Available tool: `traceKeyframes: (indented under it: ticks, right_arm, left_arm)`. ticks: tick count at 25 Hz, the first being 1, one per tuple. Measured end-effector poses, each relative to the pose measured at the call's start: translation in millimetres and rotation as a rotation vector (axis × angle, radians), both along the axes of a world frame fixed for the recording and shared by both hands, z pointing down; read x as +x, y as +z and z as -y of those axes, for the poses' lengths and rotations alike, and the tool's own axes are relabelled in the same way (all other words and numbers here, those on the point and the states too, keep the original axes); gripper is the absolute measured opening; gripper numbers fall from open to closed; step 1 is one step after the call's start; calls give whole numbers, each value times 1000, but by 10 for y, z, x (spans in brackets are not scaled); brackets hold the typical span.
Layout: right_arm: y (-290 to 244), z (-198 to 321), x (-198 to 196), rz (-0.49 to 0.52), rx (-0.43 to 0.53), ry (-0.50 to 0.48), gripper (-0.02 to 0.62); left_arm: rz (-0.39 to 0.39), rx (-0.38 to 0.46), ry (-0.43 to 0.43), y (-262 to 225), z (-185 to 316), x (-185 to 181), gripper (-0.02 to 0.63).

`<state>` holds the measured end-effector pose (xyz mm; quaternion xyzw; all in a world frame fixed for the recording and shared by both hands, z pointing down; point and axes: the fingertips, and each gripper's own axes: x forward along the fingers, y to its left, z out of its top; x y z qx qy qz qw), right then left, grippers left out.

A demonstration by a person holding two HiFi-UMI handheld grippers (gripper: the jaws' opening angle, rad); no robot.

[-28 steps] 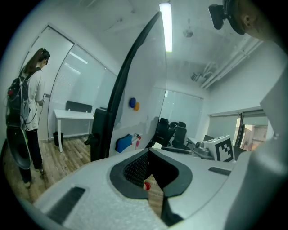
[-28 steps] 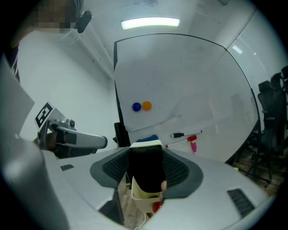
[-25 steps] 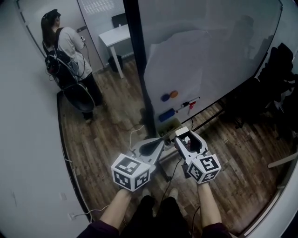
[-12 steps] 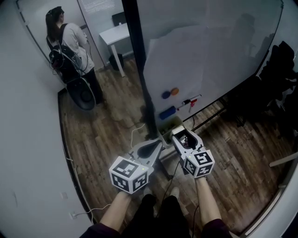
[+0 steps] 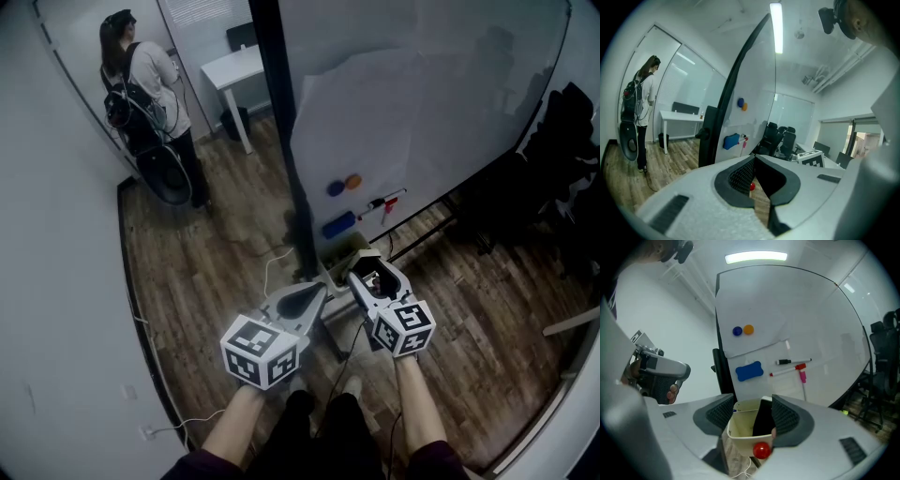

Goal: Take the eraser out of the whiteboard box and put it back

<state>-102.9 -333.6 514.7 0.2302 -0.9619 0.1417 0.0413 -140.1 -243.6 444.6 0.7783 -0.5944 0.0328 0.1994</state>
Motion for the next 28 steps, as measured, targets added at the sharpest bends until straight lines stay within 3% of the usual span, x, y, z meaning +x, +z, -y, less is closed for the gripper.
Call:
traceKeyframes:
  ticks: [11, 28]
  right_arm:
    - [-362, -131, 77, 47, -14, -25, 225]
    - [-1775, -625, 474, 205, 59, -26, 78]
  left_arm:
    - [11, 33, 12, -151, -18, 28, 5]
    - [30, 200, 101, -1047, -116, 276, 5]
